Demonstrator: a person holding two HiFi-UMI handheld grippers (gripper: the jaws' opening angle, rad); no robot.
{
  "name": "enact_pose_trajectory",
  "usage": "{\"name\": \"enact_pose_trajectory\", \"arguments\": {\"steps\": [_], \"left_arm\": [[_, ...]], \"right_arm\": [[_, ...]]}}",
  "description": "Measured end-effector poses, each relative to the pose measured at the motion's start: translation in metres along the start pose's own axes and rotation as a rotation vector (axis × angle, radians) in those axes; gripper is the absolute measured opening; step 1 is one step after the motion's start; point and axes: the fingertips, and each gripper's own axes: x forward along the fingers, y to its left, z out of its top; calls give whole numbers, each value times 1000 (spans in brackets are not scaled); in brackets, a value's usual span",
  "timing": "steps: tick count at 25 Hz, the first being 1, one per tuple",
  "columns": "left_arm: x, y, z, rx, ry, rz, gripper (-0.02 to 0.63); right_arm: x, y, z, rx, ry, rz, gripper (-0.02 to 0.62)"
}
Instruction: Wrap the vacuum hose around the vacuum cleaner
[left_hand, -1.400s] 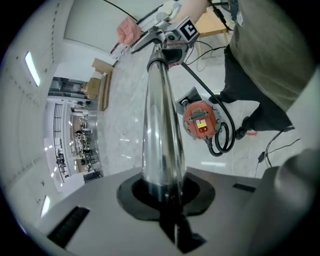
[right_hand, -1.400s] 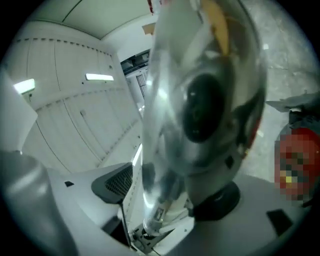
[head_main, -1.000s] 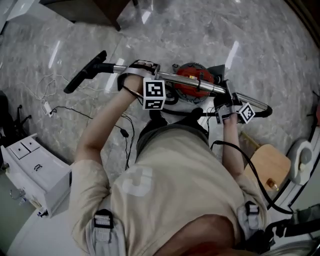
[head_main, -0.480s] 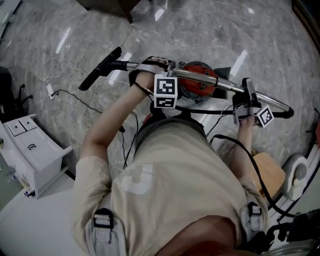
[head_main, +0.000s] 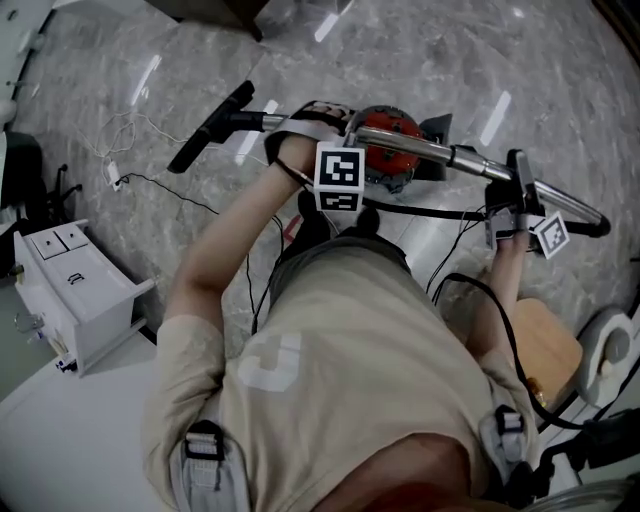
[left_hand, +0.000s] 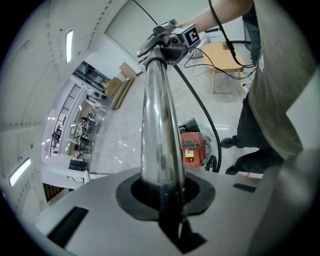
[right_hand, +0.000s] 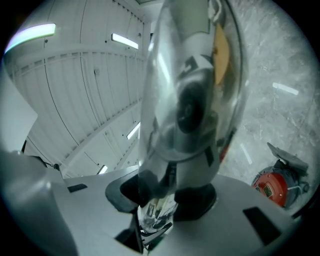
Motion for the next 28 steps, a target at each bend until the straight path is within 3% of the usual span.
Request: {"name": "enact_pose_trajectory", "arguments": {"steps": [3,8,14,20,25,28], "left_arm": [[4,-1,2,-16,-4,-14,49],[-7,-21,-23,-78,-22,-113,79],[-33,-34,-94,-218,-34,-151,155],[-56,-40,-175,-293,-101,-112,156],[-30,-78,-242,-212,-112,-162,158],[-18,-89,-277,-217,-128,-165,158]], "right_arm": [[-5,-5,8,12,-24,-5,129],[-4,-11,-6,26,-14,-37,123],[22,-11,-35,0,23,-98,123],[70,0,-93,-61,47,-174,121],[109,22,-161,-141,55,-228,120],[129,38,-197,-194,72,-244,118]]}}
